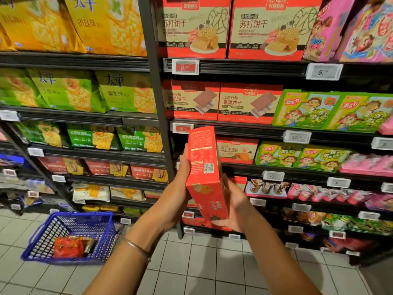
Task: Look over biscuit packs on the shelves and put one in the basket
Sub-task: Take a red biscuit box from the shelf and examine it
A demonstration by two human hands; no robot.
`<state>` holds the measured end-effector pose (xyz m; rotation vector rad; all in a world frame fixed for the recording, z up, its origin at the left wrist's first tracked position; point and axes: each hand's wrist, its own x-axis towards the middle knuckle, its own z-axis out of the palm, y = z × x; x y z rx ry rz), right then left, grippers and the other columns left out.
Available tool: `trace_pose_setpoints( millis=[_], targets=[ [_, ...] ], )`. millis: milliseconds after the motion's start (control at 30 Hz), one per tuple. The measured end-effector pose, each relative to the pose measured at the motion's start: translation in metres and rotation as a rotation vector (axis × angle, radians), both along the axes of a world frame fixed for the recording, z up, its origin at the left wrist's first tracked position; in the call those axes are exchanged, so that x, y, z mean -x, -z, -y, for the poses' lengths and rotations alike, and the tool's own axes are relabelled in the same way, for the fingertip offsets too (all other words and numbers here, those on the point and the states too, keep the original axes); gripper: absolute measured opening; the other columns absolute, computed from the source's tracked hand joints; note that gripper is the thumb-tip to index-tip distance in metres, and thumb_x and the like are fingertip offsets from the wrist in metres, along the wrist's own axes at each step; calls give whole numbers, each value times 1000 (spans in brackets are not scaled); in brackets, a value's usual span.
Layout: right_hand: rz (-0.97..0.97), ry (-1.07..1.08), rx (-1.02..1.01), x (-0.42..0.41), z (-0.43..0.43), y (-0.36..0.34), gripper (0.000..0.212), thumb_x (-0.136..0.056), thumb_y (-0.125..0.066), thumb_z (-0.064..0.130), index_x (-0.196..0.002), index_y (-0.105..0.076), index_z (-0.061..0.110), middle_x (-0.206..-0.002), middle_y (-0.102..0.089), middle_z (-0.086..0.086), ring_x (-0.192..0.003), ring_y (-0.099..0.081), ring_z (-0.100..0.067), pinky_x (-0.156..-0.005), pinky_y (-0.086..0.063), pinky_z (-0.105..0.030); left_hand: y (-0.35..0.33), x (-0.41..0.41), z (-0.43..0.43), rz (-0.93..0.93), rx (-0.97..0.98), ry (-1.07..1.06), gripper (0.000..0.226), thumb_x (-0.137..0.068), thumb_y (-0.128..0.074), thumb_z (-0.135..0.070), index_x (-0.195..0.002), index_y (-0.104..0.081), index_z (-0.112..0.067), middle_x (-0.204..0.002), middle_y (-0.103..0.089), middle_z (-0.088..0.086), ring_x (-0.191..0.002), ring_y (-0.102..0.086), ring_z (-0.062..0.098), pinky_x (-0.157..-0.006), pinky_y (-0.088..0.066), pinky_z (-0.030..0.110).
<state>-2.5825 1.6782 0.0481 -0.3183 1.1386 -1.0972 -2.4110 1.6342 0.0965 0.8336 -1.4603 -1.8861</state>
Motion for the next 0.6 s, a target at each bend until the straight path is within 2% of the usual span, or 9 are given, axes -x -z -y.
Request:
trace_pose_setpoints(
  millis=[100, 133, 200, 300, 333, 367, 400, 467, 600],
  targets=[
    [-65, 7, 23, 9, 4, 0, 62, -102, -30, 72, -128, -67, 29, -119, -78, -6, -105, -76, -27, -73, -63, -41, 9, 9, 8, -22, -47, -59, 92, -70, -55, -95, -142, -57, -37, -133, -72, 2, -124, -68, 18, -102, -52, 43],
    [-65, 45, 49, 14, 5, 1, 58, -104, -30, 68, -131, -64, 30, -125, -75, -7, -112, -74, -28, -78, -63, -42, 12, 8, 11, -46, -67, -105, 92, -70, -63, -91, -139, -58, -30, -129, -74, 5, -119, -71, 20, -97, -56, 43],
    [-66, 126, 99, 22, 7, 4, 51, -108, -32, 59, -136, -62, 29, -132, -72, -8, -118, -70, -25, -87, -61, -43, 25, 3, 22, -35, -101, -253, 79, -76, -75, -76, -127, -60, -19, -110, -78, 8, -100, -75, 24, -85, -63, 45],
    [-389, 233, 147, 34, 16, 23, 30, -105, -51, 51, -120, -69, 33, -108, -79, 15, -105, -70, -10, -85, -52, -36, 61, -6, 43, 141, -129, -469, 35, -97, -71, -45, -109, -63, -14, -86, -76, 8, -82, -71, 30, -74, -64, 43],
    [-473, 276, 152, 36, 20, 30, 24, -102, -59, 46, -117, -71, 31, -104, -79, 18, -104, -70, -8, -84, -51, -33, 71, -6, 47, 194, -149, -473, 31, -101, -65, -44, -107, -66, -13, -88, -76, 7, -83, -70, 31, -74, -62, 41],
    [-522, 306, 160, 37, 26, 38, 26, -100, -65, 42, -119, -72, 25, -106, -79, 14, -107, -71, -11, -85, -53, -32, 79, -5, 51, 231, -180, -441, 38, -103, -59, -50, -112, -70, -14, -96, -79, 6, -89, -72, 32, -79, -60, 43],
    [-544, 334, 156, 35, 31, 46, 34, -98, -69, 39, -124, -70, 18, -111, -79, 6, -110, -72, -15, -87, -56, -32, 86, -3, 55, 238, -215, -388, 46, -103, -55, -58, -118, -71, -18, -107, -80, 4, -98, -75, 32, -86, -59, 45],
    [-580, 391, 112, 32, 43, 59, 53, -92, -75, 45, -131, -63, 11, -115, -77, -1, -108, -73, -18, -84, -60, -30, 94, 7, 63, 235, -227, -307, 49, -95, -59, -66, -125, -71, -29, -121, -78, 2, -112, -74, 29, -89, -56, 45],
    [-771, 447, 48, 36, 65, 70, 61, -83, -79, 59, -128, -52, 28, -113, -71, 11, -101, -70, -14, -91, -59, -47, 111, 38, 101, 419, -237, -369, 65, -80, -64, -69, -134, -61, -32, -138, -66, 8, -128, -62, 34, -109, -49, 51]
  ],
)
